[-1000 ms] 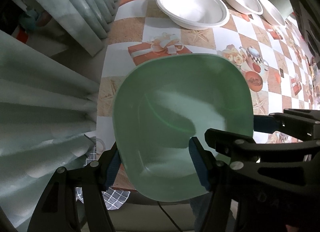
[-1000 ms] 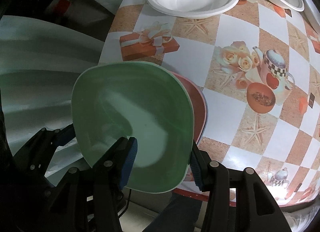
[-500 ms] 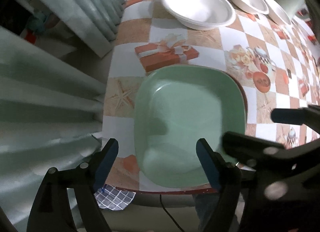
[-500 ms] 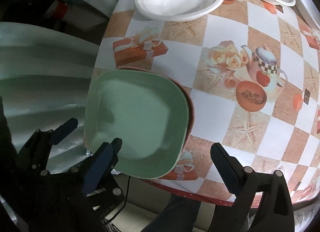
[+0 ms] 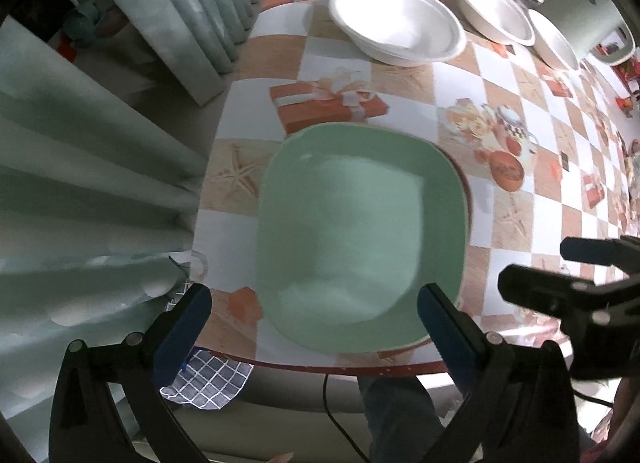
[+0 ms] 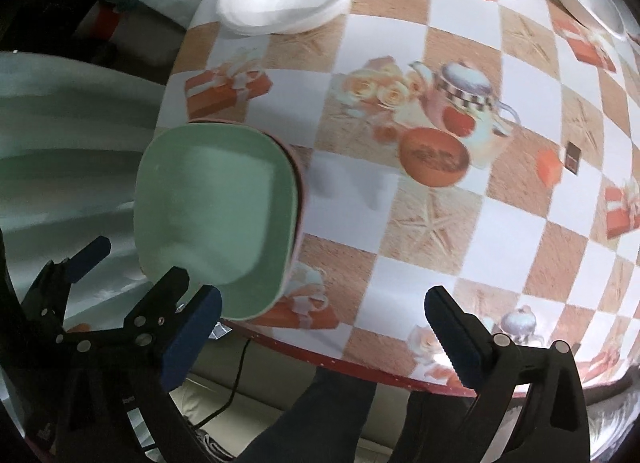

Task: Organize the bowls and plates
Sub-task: 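Move the right tool toward a white foam plate on the table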

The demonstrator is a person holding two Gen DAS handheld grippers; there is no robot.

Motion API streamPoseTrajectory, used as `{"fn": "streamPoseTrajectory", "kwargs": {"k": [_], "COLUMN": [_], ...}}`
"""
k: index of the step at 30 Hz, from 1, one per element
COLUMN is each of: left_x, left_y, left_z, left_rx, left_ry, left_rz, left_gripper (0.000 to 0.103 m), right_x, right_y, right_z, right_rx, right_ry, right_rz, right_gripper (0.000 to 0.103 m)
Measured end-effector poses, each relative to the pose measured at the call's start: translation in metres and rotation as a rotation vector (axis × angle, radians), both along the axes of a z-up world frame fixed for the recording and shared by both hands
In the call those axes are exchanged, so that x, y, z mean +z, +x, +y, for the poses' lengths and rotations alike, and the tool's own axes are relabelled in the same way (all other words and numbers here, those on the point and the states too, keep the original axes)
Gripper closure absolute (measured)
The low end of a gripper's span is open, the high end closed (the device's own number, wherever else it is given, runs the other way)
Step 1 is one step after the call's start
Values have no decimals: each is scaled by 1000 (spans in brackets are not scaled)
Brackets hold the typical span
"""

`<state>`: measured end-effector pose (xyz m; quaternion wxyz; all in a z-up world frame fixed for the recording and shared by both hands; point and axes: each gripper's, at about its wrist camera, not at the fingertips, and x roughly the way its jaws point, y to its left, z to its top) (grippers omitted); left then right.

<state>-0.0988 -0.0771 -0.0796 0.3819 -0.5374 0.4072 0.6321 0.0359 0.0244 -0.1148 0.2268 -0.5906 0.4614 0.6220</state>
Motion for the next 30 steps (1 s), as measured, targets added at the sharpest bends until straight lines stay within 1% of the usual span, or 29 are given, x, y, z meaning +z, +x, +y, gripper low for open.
{"fn": "streamPoseTrajectory", "kwargs": {"k": [4, 9, 15, 20, 24, 27, 30], "left_x": [7, 21, 35, 43, 48, 49, 47], "left_y": [15, 36, 55, 73, 87, 94, 102], "left_z": [4, 16, 37, 58, 69, 73, 79], "left_rx": [-27, -82, -176, -268, -332, -346, -356], "left_ry": [3, 17, 46, 61, 71, 75, 61], "left_rz": [-35, -57, -70, -42, 13, -20, -32], "left_gripper": [0, 0, 0, 0, 0, 0, 0], "right_x": [12, 31, 42, 52, 62, 65, 64], "right_y": [9, 22, 48, 76, 95, 111, 127], "right_z": [8, 15, 30, 36, 43, 47, 48], "right_rx": [-28, -55, -147, -231, -285, -326, -353], "right_ry": [21, 91, 122, 153, 182, 182, 178], "right_rz": [14, 18, 17, 14, 5, 1, -8], "right_gripper": [1, 1, 1, 1, 1, 1, 1]}}
